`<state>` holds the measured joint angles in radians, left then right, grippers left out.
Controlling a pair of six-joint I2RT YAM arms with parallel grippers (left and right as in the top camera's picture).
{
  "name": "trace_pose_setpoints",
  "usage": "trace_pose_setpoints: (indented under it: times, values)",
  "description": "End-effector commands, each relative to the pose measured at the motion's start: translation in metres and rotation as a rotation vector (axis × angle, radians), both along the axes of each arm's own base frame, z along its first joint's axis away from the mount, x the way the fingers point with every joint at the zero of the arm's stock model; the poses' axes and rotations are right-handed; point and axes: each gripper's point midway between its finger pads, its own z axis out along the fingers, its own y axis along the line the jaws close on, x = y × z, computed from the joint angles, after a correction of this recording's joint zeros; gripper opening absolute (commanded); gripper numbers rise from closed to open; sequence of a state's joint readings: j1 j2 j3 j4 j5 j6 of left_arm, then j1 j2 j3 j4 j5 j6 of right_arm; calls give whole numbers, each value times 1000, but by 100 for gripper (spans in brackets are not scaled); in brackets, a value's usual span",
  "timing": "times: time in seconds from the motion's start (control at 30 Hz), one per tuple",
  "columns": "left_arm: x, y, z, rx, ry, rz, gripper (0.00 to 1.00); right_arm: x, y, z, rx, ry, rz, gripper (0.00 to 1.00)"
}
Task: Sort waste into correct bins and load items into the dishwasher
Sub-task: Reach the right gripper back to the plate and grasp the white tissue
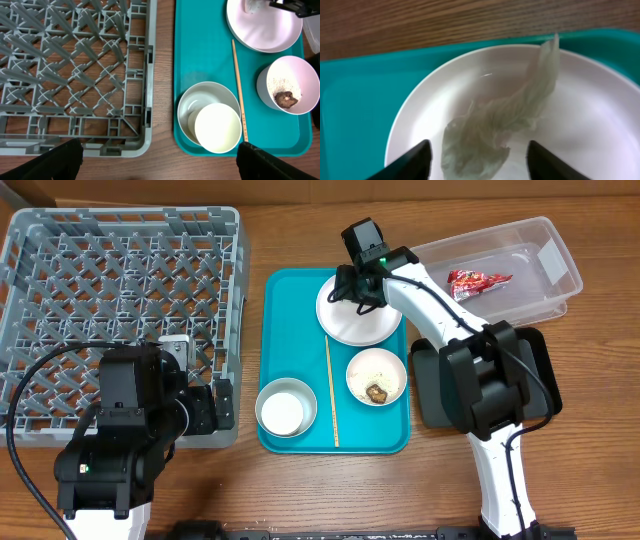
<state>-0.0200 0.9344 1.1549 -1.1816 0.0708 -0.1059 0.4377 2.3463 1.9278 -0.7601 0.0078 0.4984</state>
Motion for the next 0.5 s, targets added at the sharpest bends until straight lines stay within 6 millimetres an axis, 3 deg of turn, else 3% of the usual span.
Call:
trace_pose_setpoints:
  times: [0.0,0.1,0.37,0.47]
  values:
    - [3,-3,8,-15,-22,1,100,-4,7,-4,-4,6,-11,47]
    - [3,-3,8,-15,-22,1,100,-11,5,-7,-19,37,-9,33]
    - [2,-3,8,-15,-21,1,100,-18,2,-10,-31,65,-12,34]
    - [2,-3,8,-15,-21,1,100,-18,2,-11,-33,68,-12,30]
